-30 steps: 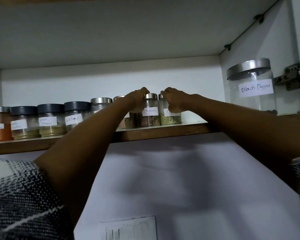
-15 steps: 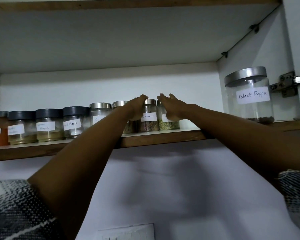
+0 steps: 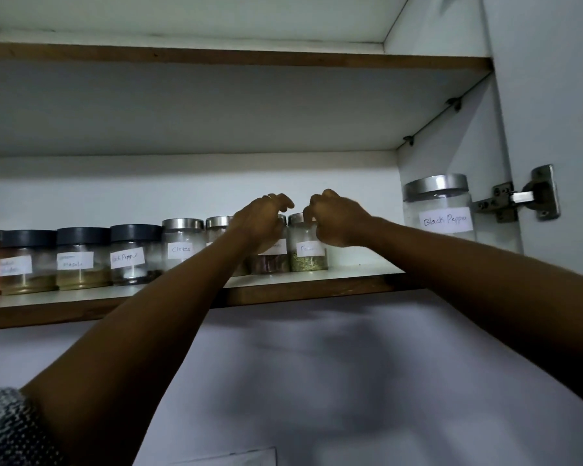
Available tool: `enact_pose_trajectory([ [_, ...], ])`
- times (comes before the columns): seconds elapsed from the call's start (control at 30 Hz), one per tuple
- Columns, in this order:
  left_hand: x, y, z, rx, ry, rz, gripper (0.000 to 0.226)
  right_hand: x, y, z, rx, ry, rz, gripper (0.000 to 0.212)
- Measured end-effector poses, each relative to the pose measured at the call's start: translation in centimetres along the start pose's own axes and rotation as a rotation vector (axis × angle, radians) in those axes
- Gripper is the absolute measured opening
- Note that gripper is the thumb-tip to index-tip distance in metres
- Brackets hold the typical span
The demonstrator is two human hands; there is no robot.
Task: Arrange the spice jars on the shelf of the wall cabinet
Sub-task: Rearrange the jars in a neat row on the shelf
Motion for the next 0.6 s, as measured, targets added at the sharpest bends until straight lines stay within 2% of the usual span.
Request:
enact_pose_trajectory([
  [0.23,7.0,-1.5,0.3,0.049,0.088,-0.162,0.033,3.0,-8.8,-1.1,0.007,0.067,-0.004,0.028],
  [0.47,14.3,-2.6,0.8,0.072,0.133,-0.344,0.036,6.2,-13.9,-4.2,-0.016,0.157,-0.022,0.022],
  [0.6,17.4,-3.0,1.3,0.031,0.138,-0.399,0.041,8.5,-15.6,-6.2,-0.115,0.216,-0.008,0.026],
])
Point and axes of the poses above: each hand's wrist, its own z-axis towards the middle knuckle, its own y-axis out of the palm, x = y × z, the point moved 5 cm from there along z, towards the middle knuckle, and after that the axes turned 7 degrees about x, right-handed, at the moved point
